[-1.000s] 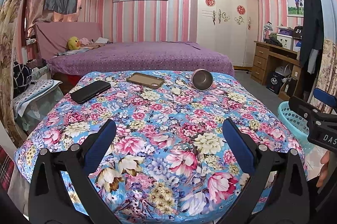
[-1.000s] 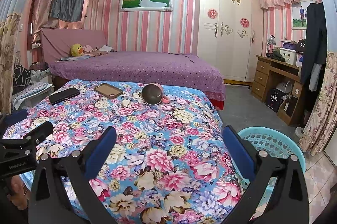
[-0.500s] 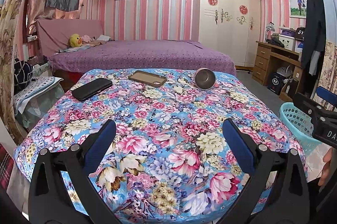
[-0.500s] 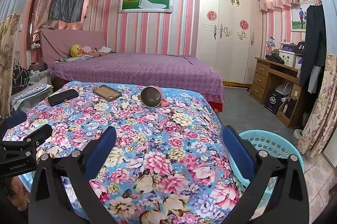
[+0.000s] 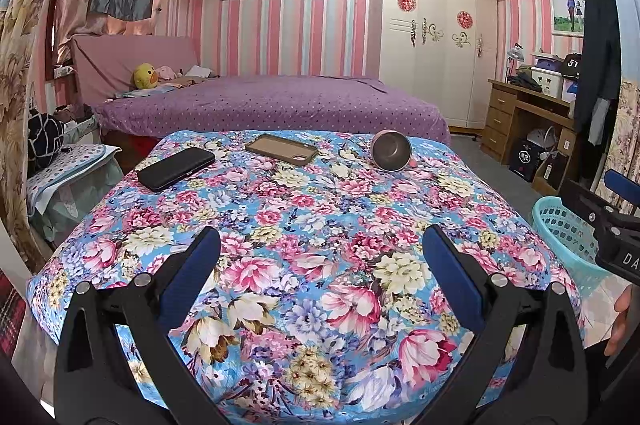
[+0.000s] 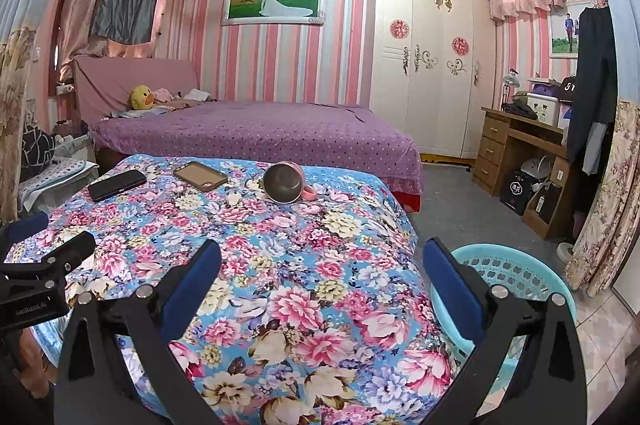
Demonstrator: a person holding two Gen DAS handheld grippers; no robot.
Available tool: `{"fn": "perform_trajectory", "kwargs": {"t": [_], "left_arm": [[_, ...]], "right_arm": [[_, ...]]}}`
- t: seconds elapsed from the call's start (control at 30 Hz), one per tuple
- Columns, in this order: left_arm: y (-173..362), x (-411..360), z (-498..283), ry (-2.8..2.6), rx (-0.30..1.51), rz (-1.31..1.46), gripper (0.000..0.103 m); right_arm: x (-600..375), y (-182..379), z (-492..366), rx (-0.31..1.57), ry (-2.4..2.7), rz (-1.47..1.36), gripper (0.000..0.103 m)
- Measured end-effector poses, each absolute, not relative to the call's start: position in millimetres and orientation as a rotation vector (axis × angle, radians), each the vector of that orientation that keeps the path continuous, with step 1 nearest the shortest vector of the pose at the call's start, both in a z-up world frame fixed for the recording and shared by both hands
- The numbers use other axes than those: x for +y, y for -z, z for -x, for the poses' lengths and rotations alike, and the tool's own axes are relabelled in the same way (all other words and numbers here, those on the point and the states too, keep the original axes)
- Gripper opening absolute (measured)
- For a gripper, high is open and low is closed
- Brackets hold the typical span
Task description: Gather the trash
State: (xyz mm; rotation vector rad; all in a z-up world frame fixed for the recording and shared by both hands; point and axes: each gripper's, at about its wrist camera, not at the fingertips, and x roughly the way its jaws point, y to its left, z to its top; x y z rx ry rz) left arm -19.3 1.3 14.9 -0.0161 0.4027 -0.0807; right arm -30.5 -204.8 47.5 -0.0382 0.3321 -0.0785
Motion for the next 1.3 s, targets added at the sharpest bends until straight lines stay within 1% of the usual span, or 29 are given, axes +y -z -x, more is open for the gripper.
{"fn": "perform_trajectory", "kwargs": {"t": [1.3], "left_arm": [[-16.0, -2.2, 21.9, 0.069, 0.388, 0.011, 0.098]], "right_arm": [[-206.6, -45.2, 32.4, 0.332, 0.084, 0.037, 0.099]]}}
